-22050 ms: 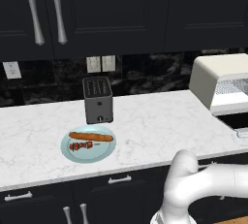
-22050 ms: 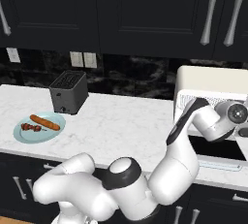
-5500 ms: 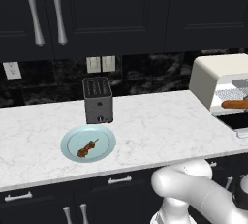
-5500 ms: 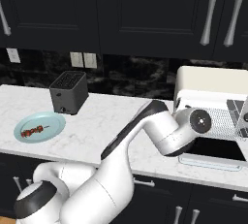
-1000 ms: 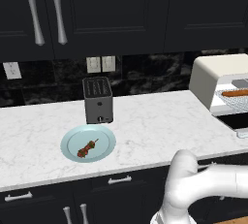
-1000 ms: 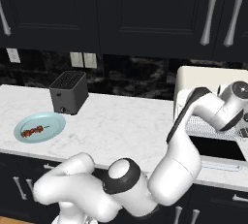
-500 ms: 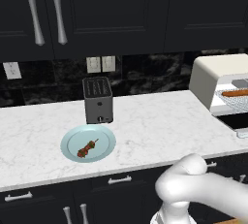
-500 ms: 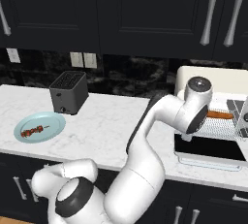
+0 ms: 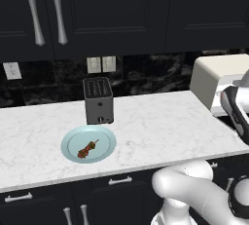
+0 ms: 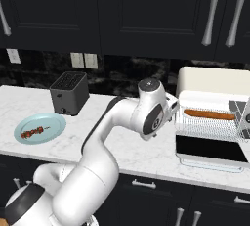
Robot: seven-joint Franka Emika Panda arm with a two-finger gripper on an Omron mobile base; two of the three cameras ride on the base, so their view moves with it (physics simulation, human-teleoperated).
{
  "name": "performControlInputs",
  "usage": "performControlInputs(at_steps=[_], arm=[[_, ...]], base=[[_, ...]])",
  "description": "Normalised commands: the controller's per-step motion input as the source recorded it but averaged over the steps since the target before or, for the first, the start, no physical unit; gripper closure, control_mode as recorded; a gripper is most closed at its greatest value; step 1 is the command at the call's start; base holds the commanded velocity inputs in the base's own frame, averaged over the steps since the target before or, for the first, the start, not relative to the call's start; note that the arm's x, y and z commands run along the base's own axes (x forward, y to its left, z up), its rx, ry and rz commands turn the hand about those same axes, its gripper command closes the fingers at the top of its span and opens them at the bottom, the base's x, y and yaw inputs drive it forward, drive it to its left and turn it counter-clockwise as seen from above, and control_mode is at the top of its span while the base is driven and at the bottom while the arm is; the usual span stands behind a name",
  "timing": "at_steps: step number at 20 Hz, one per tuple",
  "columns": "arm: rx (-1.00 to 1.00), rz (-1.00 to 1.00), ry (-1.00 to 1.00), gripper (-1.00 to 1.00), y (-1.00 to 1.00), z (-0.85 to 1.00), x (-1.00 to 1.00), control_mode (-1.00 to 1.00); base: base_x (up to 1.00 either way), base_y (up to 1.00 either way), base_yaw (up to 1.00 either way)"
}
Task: Pick up the kebab skewer and baguette bread, and place them inside the toaster oven. Close the toaster oven door and start by setting the timer.
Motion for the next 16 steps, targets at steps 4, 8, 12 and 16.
performControlInputs(at_steps=[4, 8, 12, 16], arm=[[0.14, -0.15, 0.00, -1.00, 0.62, 0.00, 0.53, -1.00], [0.22, -0.12, 0.02, -1.00, 0.54, 0.00, 0.38, -1.00], [0.21, -0.09, 0.02, -1.00, 0.74, 0.00, -0.10, -1.00], [0.10, -0.23, 0.00, -1.00, 1.00, 0.00, -0.38, -1.00]], base=[[0.00, 0.00, 0.00], [0.00, 0.00, 0.00], [0.00, 0.00, 0.00], [0.00, 0.00, 0.00]])
